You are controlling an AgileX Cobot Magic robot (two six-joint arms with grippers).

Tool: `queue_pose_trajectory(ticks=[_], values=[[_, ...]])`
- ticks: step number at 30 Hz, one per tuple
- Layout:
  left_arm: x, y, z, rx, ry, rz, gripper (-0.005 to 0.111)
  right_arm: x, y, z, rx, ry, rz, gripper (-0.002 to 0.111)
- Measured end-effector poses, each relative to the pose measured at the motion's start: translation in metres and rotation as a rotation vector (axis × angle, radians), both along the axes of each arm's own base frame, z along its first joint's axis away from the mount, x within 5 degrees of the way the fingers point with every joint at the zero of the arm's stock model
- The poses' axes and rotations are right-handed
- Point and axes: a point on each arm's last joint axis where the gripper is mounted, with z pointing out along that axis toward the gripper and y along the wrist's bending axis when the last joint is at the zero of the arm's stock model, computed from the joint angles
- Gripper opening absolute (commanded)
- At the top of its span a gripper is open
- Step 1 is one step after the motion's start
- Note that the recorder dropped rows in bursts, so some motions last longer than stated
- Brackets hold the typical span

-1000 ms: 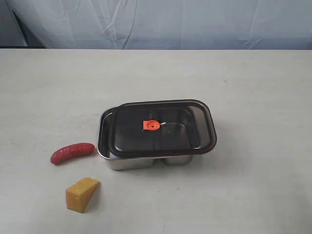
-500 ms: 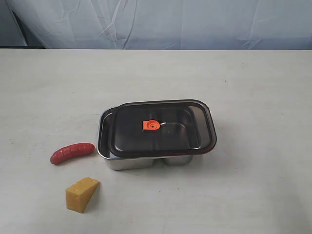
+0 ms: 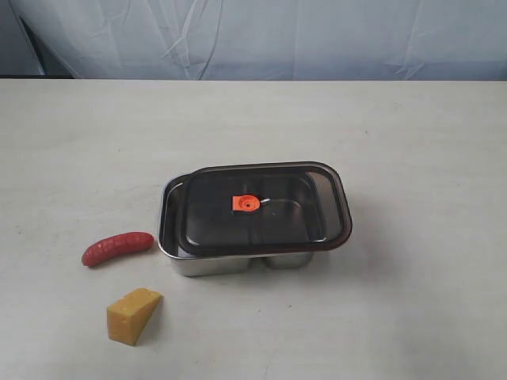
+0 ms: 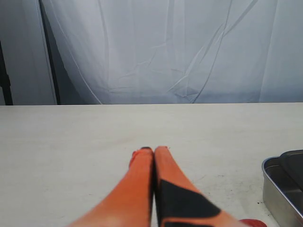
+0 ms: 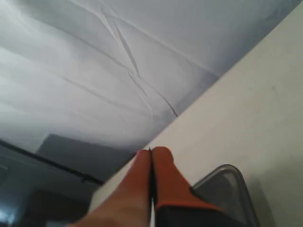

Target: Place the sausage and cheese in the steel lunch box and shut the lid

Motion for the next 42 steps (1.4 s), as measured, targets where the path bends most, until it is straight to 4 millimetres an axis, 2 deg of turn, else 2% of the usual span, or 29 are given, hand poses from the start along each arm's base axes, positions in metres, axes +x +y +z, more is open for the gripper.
queue_pose_trajectory(ticks=[1,2,4,7,9,13,17,24,27,32,36,42], values=[[0.0,0.0,0.0,0.0,0.0,0.0,0.0,0.012,0.003,0.006,-0.039,0.029,0.043,-0.001],[0.0,0.0,0.0,0.0,0.0,0.0,0.0,0.034,0.008,0.013,-0.118,0.075,0.146,-0.001],[0.0,0.0,0.0,0.0,0.0,0.0,0.0,0.057,0.014,0.018,-0.155,0.107,0.243,-0.001],[0.0,0.0,0.0,0.0,0.0,0.0,0.0,0.091,0.022,0.016,-0.129,0.164,0.385,-0.001],[0.0,0.0,0.0,0.0,0.0,0.0,0.0,0.106,0.029,0.013,-0.066,0.198,0.492,-0.001],[0.0,0.0,0.0,0.0,0.0,0.0,0.0,0.117,0.038,0.005,0.022,0.215,0.655,-0.001],[0.0,0.0,0.0,0.0,0.0,0.0,0.0,0.121,0.039,-0.002,-0.028,0.179,0.713,0.001],[0.0,0.0,0.0,0.0,0.0,0.0,0.0,0.137,0.034,-0.025,-0.175,0.221,0.682,0.036],[0.0,0.0,0.0,0.0,0.0,0.0,0.0,0.148,0.032,-0.039,-0.18,0.268,0.661,0.043],[0.0,0.0,0.0,0.0,0.0,0.0,0.0,0.16,0.031,-0.061,-0.19,0.321,0.686,0.045],[0.0,0.0,0.0,0.0,0.0,0.0,0.0,0.165,0.032,-0.087,-0.171,0.367,0.71,0.045],[0.0,0.0,0.0,0.0,0.0,0.0,0.0,0.174,0.034,-0.116,-0.113,0.362,0.702,0.045]])
